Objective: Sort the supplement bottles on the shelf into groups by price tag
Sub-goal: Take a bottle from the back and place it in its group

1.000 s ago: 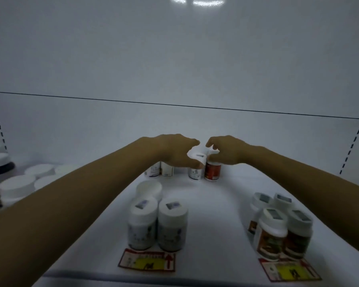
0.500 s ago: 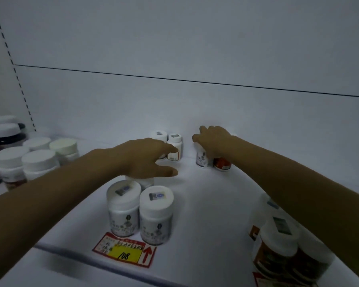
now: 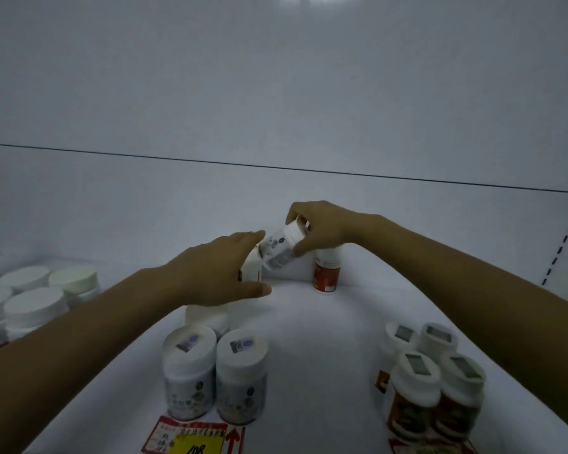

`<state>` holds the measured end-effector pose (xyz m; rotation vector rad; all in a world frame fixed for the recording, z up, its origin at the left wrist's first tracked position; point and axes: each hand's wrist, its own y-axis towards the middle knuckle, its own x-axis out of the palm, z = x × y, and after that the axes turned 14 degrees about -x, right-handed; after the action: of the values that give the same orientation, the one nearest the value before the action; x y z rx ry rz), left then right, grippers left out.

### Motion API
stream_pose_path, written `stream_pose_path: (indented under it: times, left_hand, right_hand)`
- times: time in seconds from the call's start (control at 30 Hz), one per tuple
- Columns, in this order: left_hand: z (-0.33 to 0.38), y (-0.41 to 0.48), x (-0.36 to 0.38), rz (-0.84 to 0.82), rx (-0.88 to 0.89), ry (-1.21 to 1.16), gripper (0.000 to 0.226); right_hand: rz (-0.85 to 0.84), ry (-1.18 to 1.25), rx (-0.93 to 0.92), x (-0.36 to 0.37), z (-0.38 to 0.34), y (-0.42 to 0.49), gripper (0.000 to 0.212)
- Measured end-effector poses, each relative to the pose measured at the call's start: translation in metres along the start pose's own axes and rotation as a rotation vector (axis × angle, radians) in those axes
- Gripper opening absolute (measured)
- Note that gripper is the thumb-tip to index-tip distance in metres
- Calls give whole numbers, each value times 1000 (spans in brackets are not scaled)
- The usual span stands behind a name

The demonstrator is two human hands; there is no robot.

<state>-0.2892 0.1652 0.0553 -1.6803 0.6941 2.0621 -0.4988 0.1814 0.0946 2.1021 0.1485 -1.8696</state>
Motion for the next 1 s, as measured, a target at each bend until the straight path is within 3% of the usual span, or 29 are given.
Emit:
stream_pose_path:
  times: [0.2, 0.43, 0.57, 0.63, 0.83, 0.9, 1.0]
  left_hand:
    - [-8, -6, -6, 86, 120, -264, 90]
    - [-4, -53, -18, 149, 264, -827, 59]
    - [-10, -81, -11, 81, 308, -1113, 56]
    - [-14, -93, -7, 131, 291, -1204, 59]
    - [-28, -109, 6, 473, 247, -1045, 65]
    - [-35, -110, 11, 500, 247, -1031, 66]
    - [-45, -110, 17, 413, 237, -1044, 63]
  right_hand:
    - [255, 523, 62, -22, -50, -40, 43]
    - [608, 1010, 112, -23, -110, -79, 39]
    - [750, 1222, 72, -8, -142, -94, 53]
    - [815, 1308, 97, 1, -157, -96, 58]
    - [836, 1420, 127, 40, -208, -80, 36]
    - [852, 1476, 112, 47, -217, -75, 34]
    - [906, 1506, 117, 49, -221, -72, 31]
